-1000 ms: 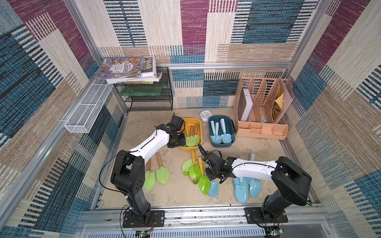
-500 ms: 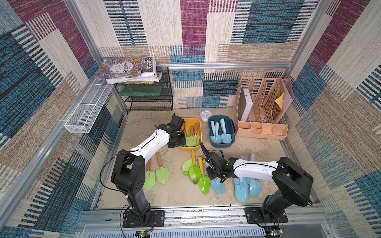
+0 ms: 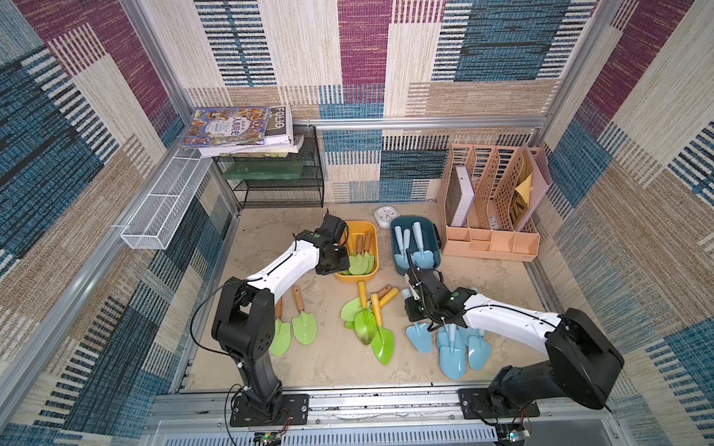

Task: Sort the small shovels by color and place them into the storage box
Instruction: Pick up the shovel from the center of the board, then place the shovel in the storage box.

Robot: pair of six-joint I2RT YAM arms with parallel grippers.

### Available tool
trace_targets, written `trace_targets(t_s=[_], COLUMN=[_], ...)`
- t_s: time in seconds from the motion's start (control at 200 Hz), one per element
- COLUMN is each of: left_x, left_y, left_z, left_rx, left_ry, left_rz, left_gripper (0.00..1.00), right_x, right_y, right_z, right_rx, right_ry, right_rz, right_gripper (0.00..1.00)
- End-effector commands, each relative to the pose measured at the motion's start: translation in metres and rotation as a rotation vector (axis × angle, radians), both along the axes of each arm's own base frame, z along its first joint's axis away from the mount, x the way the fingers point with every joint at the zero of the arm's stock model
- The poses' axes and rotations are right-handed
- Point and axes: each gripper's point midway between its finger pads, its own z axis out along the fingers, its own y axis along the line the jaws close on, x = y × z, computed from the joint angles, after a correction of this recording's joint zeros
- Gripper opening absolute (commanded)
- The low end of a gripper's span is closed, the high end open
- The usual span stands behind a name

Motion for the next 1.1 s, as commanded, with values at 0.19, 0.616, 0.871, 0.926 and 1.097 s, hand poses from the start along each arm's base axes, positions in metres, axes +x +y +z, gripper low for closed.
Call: trace_targets(t_s=[0.19, 0.616, 0.871, 0.926, 1.097], left_x=[0.004, 0.007, 0.007, 0.007, 0.007], left_y=[0.002, 0.008, 0.014, 0.014, 0.016], left_z=[-0.001, -0.001, 0.001, 0.001, 0.003], left_rx=[0.018, 0.059, 0.088, 0.091, 0.103], left_ry=[-0.004, 0.003, 0.006, 0.004, 0.004], left_rz=[0.003, 0.007, 0.019, 0.019, 0.023], left_gripper=[0.45, 0.45, 0.45, 0.45, 0.45], right_x=[0.076, 0.229, 0.268, 0.272, 0.276], right_y=[-0.038, -0.065, -0.055, -0.056, -0.060], right_z=[0.071, 0.092, 0.059, 0.052, 0.033], right_rx=[0.062, 0.008, -0.016, -0.020, -0.031], right_ry=[-0.149, -0.225, -0.186, -0.178, -0.150], right_rz=[-0.060, -0.116, -0.085, -0.091, -0.104], right_gripper=[0.17, 0.17, 0.17, 0.17, 0.18])
